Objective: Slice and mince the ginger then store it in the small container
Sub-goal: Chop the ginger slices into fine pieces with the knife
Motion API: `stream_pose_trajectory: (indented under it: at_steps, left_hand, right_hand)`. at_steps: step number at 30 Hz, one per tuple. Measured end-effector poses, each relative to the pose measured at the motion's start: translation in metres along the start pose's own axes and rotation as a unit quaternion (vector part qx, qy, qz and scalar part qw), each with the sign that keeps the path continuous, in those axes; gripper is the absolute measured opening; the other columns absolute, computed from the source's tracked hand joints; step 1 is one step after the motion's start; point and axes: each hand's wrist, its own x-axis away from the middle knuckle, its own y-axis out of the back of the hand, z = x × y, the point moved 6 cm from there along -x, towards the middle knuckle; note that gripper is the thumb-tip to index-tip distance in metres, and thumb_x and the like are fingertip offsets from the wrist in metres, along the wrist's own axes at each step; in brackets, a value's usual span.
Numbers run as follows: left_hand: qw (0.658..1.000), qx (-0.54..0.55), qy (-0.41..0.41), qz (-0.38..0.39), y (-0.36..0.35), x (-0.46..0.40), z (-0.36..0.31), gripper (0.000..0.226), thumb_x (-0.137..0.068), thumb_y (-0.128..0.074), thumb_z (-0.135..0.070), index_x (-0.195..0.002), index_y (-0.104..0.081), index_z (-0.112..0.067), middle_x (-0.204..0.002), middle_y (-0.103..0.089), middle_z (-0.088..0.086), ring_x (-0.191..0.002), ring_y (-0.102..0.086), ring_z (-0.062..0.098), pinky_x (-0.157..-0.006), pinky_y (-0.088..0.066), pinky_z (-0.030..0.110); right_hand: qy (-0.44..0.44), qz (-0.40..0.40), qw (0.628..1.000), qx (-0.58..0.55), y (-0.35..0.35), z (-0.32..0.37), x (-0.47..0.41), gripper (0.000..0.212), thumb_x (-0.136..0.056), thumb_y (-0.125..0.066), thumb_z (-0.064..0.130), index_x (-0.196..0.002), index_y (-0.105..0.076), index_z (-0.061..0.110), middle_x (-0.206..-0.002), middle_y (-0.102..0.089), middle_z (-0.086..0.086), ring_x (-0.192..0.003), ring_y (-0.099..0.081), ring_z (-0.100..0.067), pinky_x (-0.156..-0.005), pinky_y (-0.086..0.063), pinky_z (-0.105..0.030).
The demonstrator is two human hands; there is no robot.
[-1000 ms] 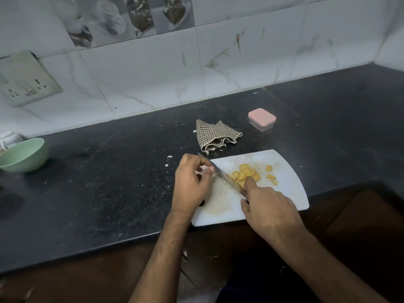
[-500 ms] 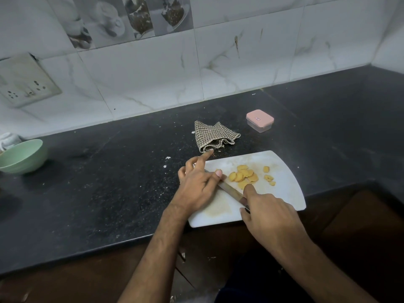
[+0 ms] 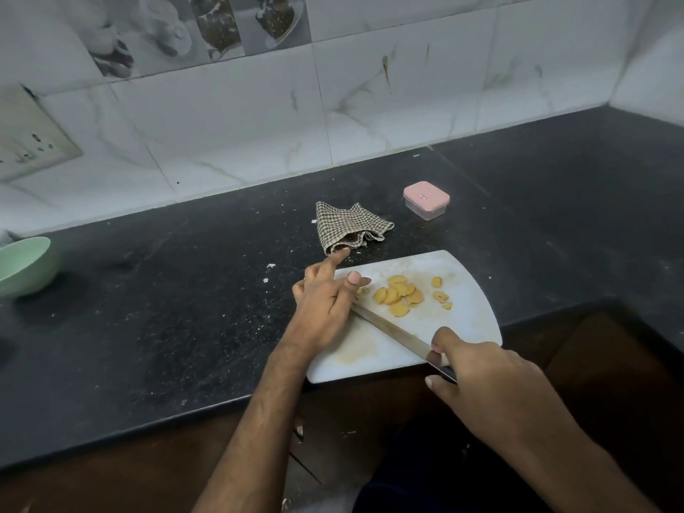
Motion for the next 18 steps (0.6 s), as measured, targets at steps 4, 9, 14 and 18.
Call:
stream_pose_trajectory:
  at_steps: [4,9,14,18]
  left_hand:
    - [0.999,-0.043,-0.006,0.031,-0.005,-0.008,-0.004,0.048,-0.105,-0.034,-0.060,-0.122,-0.073,-0.039,-0.157,-0.037,-0.013,-0.137,-0.023,0.008,-0.108,-0.015,0.043]
    - [0.990,-0.098,0.018,0.100,-0.018,-0.027,-0.011,0.023,-0.101,-0.060,-0.041,-0.120,-0.072,-0.041,-0.146,-0.046,-0.012,-0.132,-0.029,0.013,-0.096,-0.015,0.035]
    - [0.991,-0.085,0.035,0.102,-0.021,-0.038,-0.021,0.014,-0.091,-0.074,-0.040,-0.104,-0.077,-0.038,-0.127,-0.053,-0.017,-0.126,-0.036,0.011,-0.090,-0.014,0.033]
    - [0.995,-0.063,0.034,0.064,-0.011,-0.035,-0.025,0.008,-0.083,-0.082,-0.039,-0.086,-0.075,-0.036,-0.115,-0.055,-0.018,-0.121,-0.041,0.009,-0.092,-0.017,0.035]
  right_hand:
    - [-0.017,0.016,1.000,0.011,0.010,-0.012,0.010,0.028,-0.098,-0.049,0.054,-0.117,-0.040,0.037,-0.091,-0.054,0.011,-0.082,-0.056,-0.010,-0.067,-0.049,-0.021]
    - [-0.044,0.038,0.998,0.003,0.010,-0.023,0.009,0.024,-0.098,-0.049,0.053,-0.115,-0.042,0.036,-0.081,-0.046,0.011,-0.078,-0.052,-0.009,-0.066,-0.047,-0.023]
    - [-0.054,0.046,0.997,0.000,0.014,-0.031,0.011,0.023,-0.098,-0.050,0.052,-0.114,-0.042,0.037,-0.084,-0.048,0.011,-0.081,-0.054,-0.010,-0.067,-0.047,-0.025]
    - [-0.049,0.044,0.998,0.002,0.017,-0.029,0.012,0.022,-0.098,-0.050,0.052,-0.112,-0.044,0.036,-0.077,-0.043,0.013,-0.078,-0.050,-0.009,-0.062,-0.040,-0.026]
